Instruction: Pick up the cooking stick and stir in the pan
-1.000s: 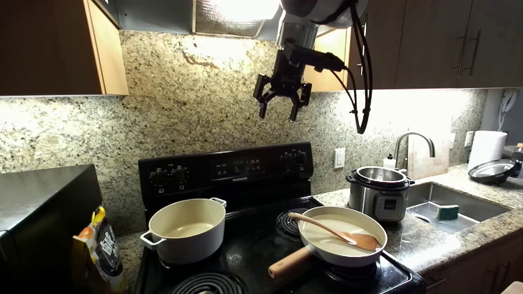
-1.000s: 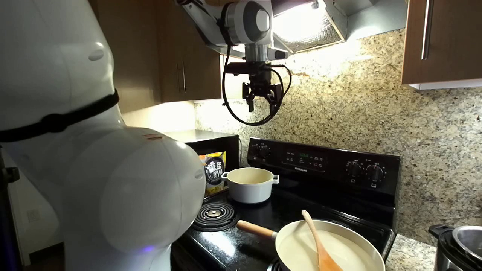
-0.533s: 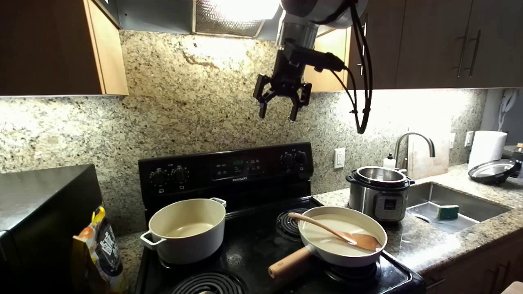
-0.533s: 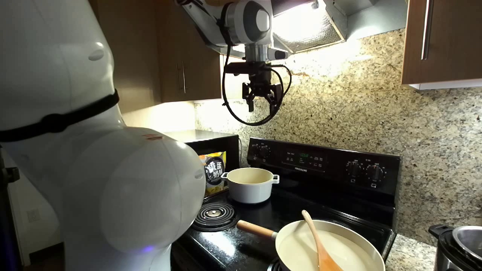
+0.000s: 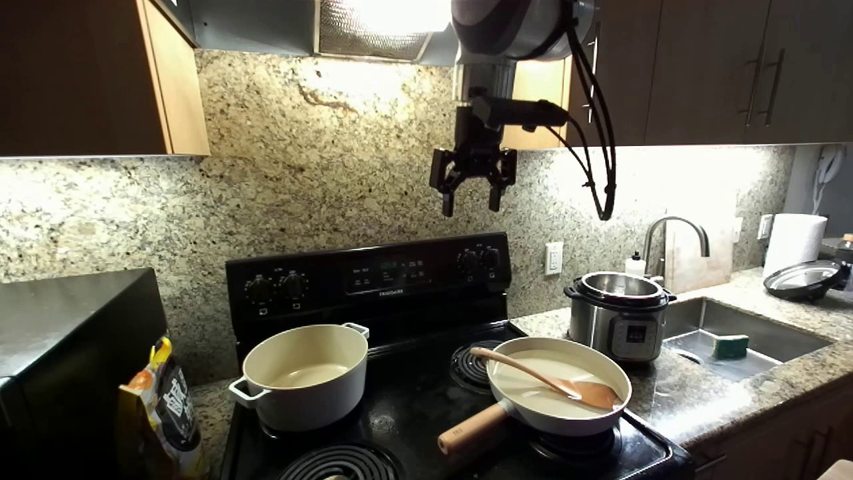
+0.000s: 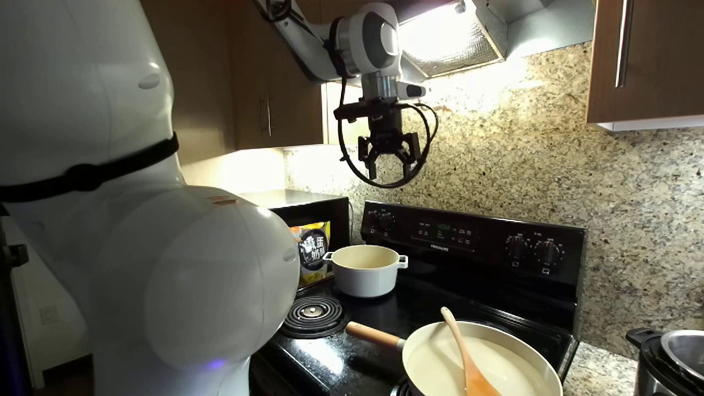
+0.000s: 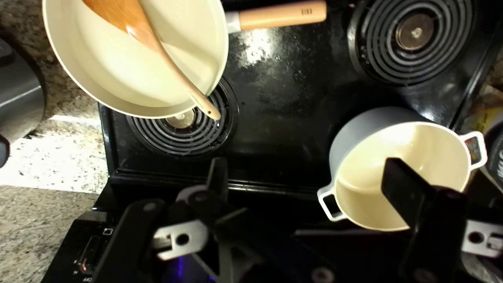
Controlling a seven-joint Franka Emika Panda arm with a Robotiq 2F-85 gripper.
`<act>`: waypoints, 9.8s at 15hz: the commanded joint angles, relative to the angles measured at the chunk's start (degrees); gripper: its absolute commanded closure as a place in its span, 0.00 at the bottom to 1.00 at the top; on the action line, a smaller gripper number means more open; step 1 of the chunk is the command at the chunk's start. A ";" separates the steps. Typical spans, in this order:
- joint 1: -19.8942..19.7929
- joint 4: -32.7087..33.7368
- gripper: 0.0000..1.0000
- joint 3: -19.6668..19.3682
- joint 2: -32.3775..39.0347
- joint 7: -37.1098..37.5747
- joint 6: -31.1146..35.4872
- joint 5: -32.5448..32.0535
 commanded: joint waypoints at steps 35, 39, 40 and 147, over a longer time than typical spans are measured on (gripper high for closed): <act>-0.53 6.86 0.00 -4.82 20.09 -21.52 -0.69 -3.57; -0.50 6.87 0.00 -4.77 20.00 -21.52 -0.70 -3.57; -0.50 6.87 0.00 -4.77 19.99 -21.52 -0.70 -3.57; -17.14 27.60 0.70 3.43 60.47 -61.76 18.91 0.71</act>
